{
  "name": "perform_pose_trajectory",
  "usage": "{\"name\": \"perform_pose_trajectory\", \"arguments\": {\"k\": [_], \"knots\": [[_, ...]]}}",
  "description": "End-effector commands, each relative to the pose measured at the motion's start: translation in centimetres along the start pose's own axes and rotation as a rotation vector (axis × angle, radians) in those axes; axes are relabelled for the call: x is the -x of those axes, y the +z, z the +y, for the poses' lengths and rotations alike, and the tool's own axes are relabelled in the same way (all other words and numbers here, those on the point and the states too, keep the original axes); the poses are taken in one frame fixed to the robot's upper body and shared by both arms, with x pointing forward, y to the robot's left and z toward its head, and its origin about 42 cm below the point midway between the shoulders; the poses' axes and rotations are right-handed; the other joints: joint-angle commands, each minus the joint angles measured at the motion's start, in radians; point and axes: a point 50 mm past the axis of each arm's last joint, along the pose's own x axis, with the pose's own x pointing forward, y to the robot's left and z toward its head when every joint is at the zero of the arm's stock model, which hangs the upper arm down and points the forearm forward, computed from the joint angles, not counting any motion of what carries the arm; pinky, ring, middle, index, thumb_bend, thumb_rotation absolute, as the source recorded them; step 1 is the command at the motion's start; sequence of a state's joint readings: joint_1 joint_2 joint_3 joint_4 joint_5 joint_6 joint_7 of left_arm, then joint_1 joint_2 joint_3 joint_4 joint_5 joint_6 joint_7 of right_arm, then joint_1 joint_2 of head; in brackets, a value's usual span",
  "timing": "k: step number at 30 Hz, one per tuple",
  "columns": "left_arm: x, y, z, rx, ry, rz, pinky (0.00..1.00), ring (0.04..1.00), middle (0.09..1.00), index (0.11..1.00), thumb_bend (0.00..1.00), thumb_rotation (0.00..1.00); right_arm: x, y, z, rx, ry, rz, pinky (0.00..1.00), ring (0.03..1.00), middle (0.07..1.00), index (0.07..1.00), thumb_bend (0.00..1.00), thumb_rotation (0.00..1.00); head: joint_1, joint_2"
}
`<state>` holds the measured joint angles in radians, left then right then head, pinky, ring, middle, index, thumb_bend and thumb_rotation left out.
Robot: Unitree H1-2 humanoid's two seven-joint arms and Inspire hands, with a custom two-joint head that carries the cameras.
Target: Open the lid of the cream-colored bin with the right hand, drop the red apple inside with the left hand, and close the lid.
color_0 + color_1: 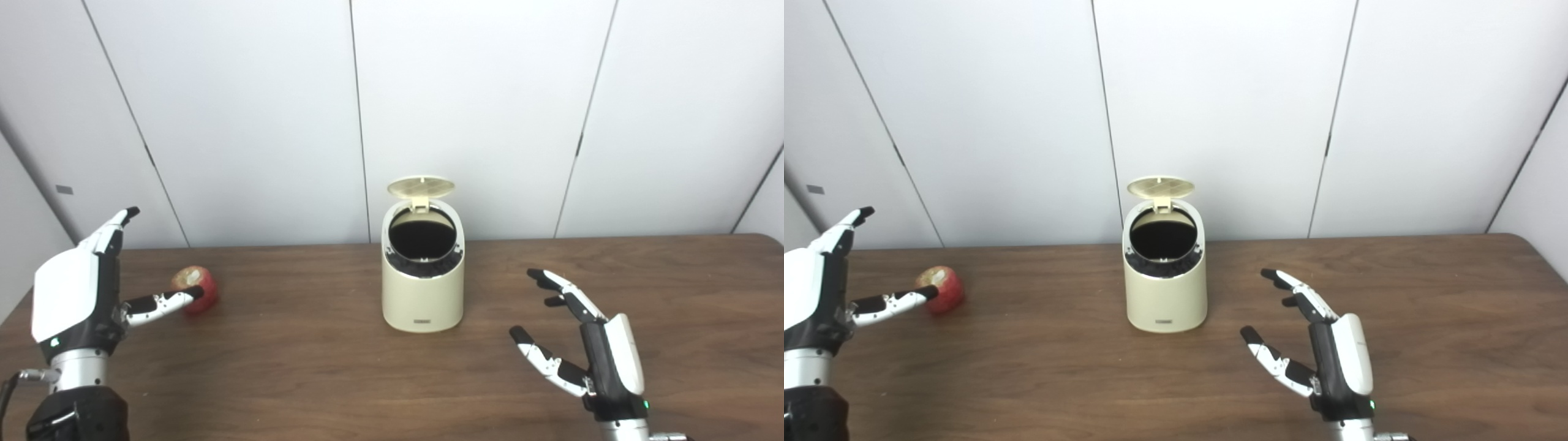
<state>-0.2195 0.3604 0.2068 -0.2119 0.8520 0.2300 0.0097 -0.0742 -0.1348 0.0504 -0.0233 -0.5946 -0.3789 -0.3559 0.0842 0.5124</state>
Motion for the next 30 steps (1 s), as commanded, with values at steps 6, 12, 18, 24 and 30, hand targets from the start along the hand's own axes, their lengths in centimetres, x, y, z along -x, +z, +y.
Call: {"name": "perform_pose_trajectory", "arguments": {"k": [6,12,18,24,30], "knots": [[-2.3,0.4,0.6,-0.018,0.003,0.024,0.67,0.889,0.923,0.957,1.00,0.32,0.4,-1.7,-1.9,0.008,-0.005,-0.033,0.64,0.752,0.785,0.775,0.22,0.33,0.107,-0.011],[-2.1,1.7,-0.9,-0.017,-0.053,0.070,0.67,0.870,0.929,0.958,1.00,0.32,0.2,-3.2,-3.1,0.016,-0.008,-0.033,0.65,0.755,0.789,0.778,0.20,0.26,0.259,-0.023],[-2.4,2.1,-3.3,-0.005,-0.100,0.119,0.78,0.920,0.944,0.965,1.00,0.29,-0.3,-3.2,-4.1,0.011,-0.014,-0.038,0.62,0.760,0.795,0.770,0.18,0.33,0.392,-0.052],[-3.4,1.9,-4.8,-0.052,-0.130,0.130,0.99,0.998,0.998,0.999,1.00,0.29,-0.6,-4.3,-5.1,0.003,0.006,-0.019,0.63,0.771,0.812,0.801,0.23,0.67,0.496,-0.087],[-4.5,1.9,-5.4,-0.072,-0.120,0.155,0.99,1.000,1.000,0.999,1.00,0.29,-0.8,-5.5,-5.5,-0.011,0.014,0.012,0.62,0.774,0.810,0.796,0.26,0.74,0.534,-0.105]]}}
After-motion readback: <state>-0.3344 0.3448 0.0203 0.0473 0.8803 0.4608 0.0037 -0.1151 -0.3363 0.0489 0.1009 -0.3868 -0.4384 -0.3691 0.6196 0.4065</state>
